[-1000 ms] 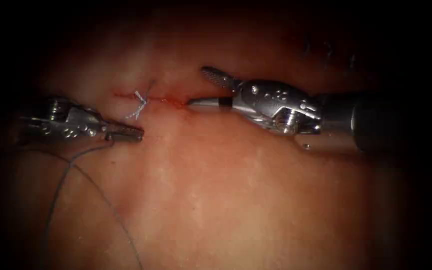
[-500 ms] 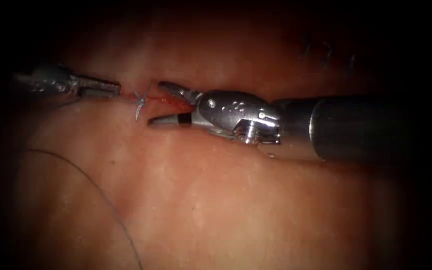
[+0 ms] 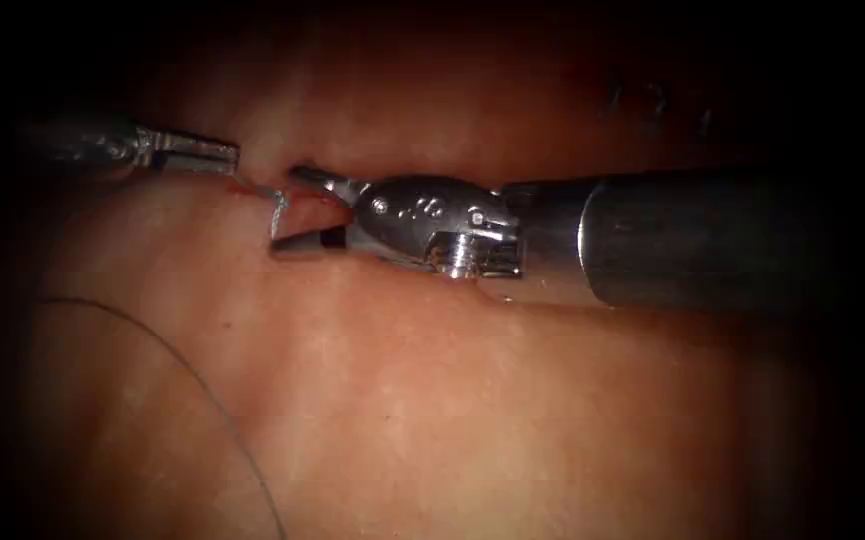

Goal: Wound Closure

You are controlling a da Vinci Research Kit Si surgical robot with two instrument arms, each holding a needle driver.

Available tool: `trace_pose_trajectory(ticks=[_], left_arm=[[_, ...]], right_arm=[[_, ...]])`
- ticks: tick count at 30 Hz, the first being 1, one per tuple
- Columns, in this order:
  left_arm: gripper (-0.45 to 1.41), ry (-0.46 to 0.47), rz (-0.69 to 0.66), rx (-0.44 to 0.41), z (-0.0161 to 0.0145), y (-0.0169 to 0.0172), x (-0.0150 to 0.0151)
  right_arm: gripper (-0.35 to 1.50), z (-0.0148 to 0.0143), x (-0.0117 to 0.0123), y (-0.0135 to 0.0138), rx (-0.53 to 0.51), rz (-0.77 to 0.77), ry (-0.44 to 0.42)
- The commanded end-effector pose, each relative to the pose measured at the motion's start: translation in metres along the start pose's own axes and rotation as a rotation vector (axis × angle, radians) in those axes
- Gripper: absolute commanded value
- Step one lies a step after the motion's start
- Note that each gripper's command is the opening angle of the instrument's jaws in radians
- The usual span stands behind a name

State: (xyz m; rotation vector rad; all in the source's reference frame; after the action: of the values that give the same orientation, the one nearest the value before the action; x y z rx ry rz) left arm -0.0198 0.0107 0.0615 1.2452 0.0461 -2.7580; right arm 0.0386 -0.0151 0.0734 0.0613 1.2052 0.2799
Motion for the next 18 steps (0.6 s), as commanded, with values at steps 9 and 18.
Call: trace_pose_trajectory(ticks=[9,18], left_arm=[[-0.45,0.004,0.001,-0.001,0.0009,-0.0004,-0.0001],[-0.45,0.015,0.002,-0.004,0.0014,-0.0003,-0.0001]], right_arm=[[1.49,0.0035,0.0009,0.0003,-0.011,-0.008,0.010],[1.49,0.0044,0.0021,0.0002,-0.007,-0.001,0.033]])
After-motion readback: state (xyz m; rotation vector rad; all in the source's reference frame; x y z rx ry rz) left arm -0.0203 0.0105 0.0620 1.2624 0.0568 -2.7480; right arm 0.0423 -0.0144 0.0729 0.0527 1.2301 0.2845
